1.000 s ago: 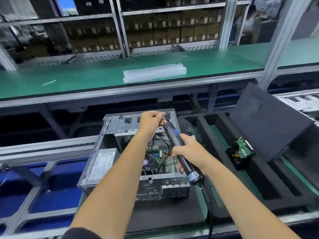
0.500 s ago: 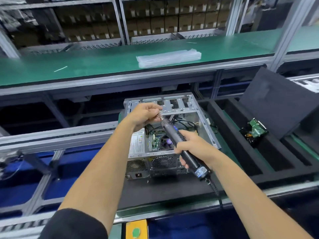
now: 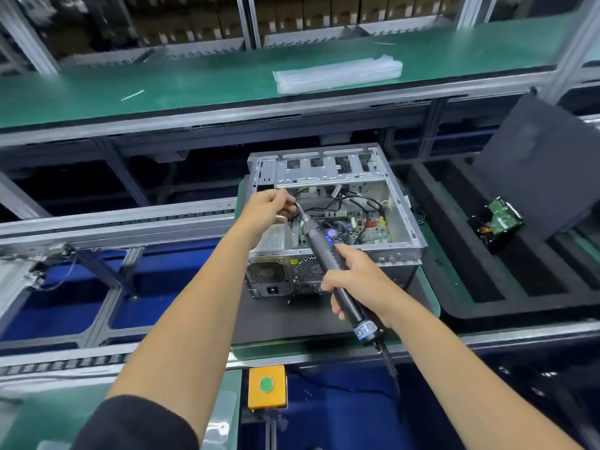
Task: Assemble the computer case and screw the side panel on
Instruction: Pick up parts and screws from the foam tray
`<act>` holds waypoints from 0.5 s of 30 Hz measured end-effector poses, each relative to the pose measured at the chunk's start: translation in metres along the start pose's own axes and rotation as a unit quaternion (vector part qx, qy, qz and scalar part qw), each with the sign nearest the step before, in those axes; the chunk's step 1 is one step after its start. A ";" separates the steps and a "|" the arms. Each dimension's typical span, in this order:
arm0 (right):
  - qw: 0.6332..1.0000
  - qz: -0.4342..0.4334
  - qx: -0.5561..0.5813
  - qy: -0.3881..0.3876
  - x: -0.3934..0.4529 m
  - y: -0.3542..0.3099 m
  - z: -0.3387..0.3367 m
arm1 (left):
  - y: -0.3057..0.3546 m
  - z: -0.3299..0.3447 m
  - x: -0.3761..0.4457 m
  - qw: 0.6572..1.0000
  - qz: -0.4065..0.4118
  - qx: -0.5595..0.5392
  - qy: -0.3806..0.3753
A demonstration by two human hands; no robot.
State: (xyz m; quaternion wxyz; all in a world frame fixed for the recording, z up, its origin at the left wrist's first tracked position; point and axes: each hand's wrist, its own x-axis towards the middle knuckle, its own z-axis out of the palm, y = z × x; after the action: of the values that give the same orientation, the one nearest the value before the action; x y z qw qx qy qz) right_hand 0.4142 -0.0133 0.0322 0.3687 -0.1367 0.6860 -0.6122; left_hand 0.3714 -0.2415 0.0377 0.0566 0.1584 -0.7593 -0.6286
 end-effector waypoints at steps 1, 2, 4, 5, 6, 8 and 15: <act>1.000 0.002 -0.003 -0.007 -0.004 0.006 0.003 | -0.004 -0.001 -0.004 0.998 0.009 0.054 0.033; 1.000 0.004 -0.005 -0.014 -0.007 0.013 0.006 | -0.007 0.000 -0.007 0.994 0.014 0.099 0.043; 1.000 0.012 -0.005 -0.027 -0.015 0.025 0.013 | -0.012 0.003 -0.013 0.981 0.031 0.192 0.014; 0.999 0.017 -0.003 -0.032 -0.017 0.030 0.015 | -0.014 0.005 -0.016 0.969 0.040 0.243 -0.001; 0.999 0.025 -0.002 -0.036 -0.020 0.036 0.018 | -0.013 0.007 -0.019 0.956 0.045 0.290 -0.012; 0.998 0.041 -0.009 -0.040 -0.024 0.047 0.021 | -0.016 0.009 -0.023 0.937 0.041 0.341 -0.057; 0.998 0.046 -0.021 -0.049 -0.037 0.068 0.028 | -0.026 0.002 -0.025 0.920 0.030 0.359 -0.156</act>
State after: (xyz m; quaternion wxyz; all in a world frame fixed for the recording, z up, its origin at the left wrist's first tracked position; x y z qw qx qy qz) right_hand 0.4764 0.0041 -0.0182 0.4265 -0.1427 0.6855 -0.5725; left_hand 0.3991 -0.2359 0.0148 -0.1038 0.0452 -0.9377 -0.3284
